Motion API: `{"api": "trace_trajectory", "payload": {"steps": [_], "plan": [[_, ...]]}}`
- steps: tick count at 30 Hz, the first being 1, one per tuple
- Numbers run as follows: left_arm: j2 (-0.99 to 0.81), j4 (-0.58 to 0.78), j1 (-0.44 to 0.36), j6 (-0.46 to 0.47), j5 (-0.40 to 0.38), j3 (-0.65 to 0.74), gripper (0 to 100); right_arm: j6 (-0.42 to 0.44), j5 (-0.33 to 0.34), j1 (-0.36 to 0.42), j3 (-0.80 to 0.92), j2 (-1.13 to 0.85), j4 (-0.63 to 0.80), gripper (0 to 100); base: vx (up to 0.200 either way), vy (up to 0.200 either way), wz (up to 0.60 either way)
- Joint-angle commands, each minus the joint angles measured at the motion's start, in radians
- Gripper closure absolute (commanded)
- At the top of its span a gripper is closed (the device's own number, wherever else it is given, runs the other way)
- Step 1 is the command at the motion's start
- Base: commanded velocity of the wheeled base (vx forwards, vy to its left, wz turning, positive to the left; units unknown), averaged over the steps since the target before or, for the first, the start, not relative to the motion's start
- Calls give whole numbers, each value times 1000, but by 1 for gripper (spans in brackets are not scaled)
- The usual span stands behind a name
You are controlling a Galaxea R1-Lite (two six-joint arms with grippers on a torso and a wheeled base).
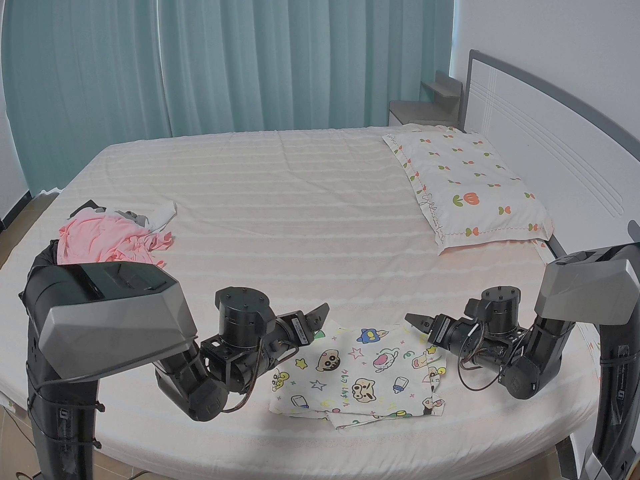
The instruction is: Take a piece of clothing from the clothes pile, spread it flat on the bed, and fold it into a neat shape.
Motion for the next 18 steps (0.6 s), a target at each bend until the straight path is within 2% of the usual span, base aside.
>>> {"api": "trace_trajectory", "payload": {"steps": [1, 3, 9, 12, 18], "plan": [[177, -10, -31, 19, 76, -85, 0, -14, 0, -3, 7, -3, -1, 0, 0, 0, 0], [223, -6, -29, 52, 103, -90, 0, -14, 0, -3, 9, -3, -1, 0, 0, 0, 0], [232, 13, -34, 105, 119, -54, 0, -20, 0, -6, 12, -3, -2, 0, 0, 0, 0], [199, 99, -34, 227, 157, -8, 0, -35, 0, -6, 12, 1, -2, 0, 0, 0, 0], [197, 102, -43, 244, 171, -11, 0, -41, -1, -4, 20, 1, -2, 0, 0, 0, 0]]}}
